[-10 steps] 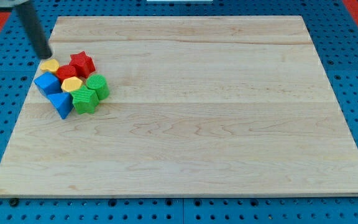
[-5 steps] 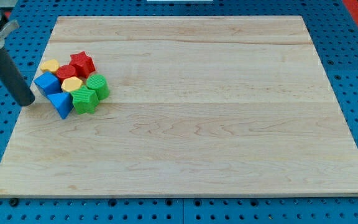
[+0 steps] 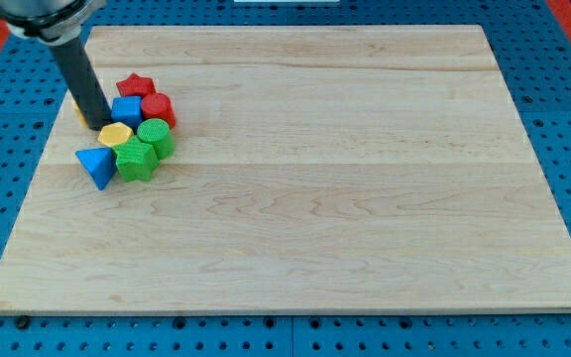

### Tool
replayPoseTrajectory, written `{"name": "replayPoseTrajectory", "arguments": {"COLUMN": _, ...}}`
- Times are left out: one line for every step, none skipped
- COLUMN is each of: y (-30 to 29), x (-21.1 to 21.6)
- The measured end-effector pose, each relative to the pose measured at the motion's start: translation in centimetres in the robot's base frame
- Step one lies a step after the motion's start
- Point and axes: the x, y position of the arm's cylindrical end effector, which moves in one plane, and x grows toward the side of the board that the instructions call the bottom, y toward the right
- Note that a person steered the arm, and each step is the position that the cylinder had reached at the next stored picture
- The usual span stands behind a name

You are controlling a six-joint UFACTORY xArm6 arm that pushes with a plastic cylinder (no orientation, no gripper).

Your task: Separate the red star from the group of blocks

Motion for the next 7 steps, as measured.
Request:
{"name": "replayPoseTrajectory", "arguments": {"y": 0.1, "x": -0.6}}
{"name": "replayPoseTrajectory", "arguments": {"y": 0.9, "x": -2.9}}
{"name": "replayPoseTrajectory", "arguments": {"y": 0.3, "x": -5.9}}
{"name": "replayPoseTrajectory", "arguments": {"y": 5.6, "x": -7.3}}
{"name": "replayPoseTrajectory", "arguments": {"y": 12.3, "x": -6.2}}
{"name": "replayPoseTrajectory", "arguments": {"y": 19.5, "x": -3.0}}
{"name": "replayPoseTrajectory", "arguments": {"y": 22.4, "x": 1.0}}
